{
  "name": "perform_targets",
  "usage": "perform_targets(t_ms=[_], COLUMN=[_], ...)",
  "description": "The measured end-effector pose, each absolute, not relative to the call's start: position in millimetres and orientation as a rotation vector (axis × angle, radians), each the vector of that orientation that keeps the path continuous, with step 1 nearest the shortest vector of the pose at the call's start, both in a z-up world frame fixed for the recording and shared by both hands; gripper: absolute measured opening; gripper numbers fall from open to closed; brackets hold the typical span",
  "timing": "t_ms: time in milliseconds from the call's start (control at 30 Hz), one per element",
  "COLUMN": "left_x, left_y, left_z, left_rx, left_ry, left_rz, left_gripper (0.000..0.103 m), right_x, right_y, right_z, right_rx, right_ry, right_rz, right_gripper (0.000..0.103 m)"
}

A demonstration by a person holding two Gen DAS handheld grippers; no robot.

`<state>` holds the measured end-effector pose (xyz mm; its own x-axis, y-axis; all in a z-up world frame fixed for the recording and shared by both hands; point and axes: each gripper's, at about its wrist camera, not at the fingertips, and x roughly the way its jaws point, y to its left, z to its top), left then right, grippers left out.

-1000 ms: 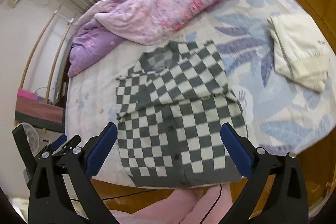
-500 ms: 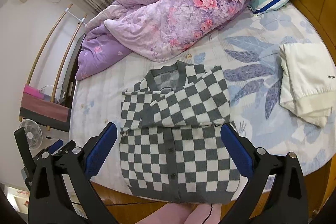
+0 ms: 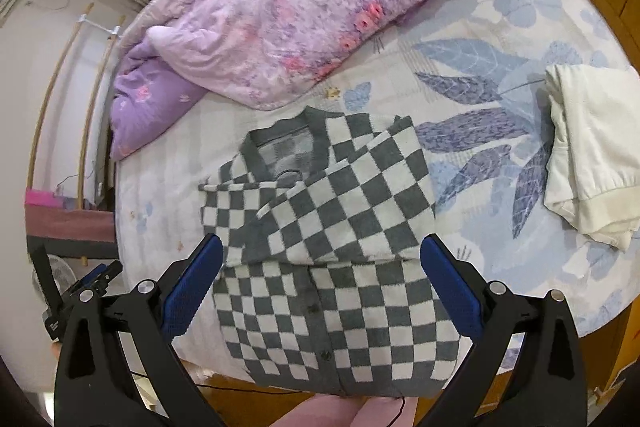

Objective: Fold large clothes
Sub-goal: 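Grasp the cardigan hem with the left tool while the right tool grasps it too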

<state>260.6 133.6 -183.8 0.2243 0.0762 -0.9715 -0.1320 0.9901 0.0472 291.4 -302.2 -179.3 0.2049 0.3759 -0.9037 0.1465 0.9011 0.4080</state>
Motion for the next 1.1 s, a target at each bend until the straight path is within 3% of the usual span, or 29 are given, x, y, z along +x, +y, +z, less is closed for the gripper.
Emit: perform_targets(t_ms=[367,800,900,967,1100], left_x=[373,462,468,469,462], left_y=[203,230,238,251,247], left_z=[-299,-479,-526,-536,-531], left_rx=[-0.218,-0.265,-0.277,-0.389,-0.325], left_ry=[1.506,1.707,1.772,1.735,1.687], left_rz=[0.117,0.102,0.096,0.099,0.089], left_gripper=[0.082,0.077,0.091,0.095,0.091], right_x=[410,484,492,492,486], right_y=[-290,-300,-301,-298,-289], right_z=[-306,-480,-520,-537,-533], right_rx=[0.403,0.367,0.28,0.243,0.173], right_ry=[1.595,1.868,1.911,1.897,1.83], right_rz=[0.159,0.122,0.084,0.075,0.021], right_gripper=[0.095,0.095,0.095,0.097,0.096])
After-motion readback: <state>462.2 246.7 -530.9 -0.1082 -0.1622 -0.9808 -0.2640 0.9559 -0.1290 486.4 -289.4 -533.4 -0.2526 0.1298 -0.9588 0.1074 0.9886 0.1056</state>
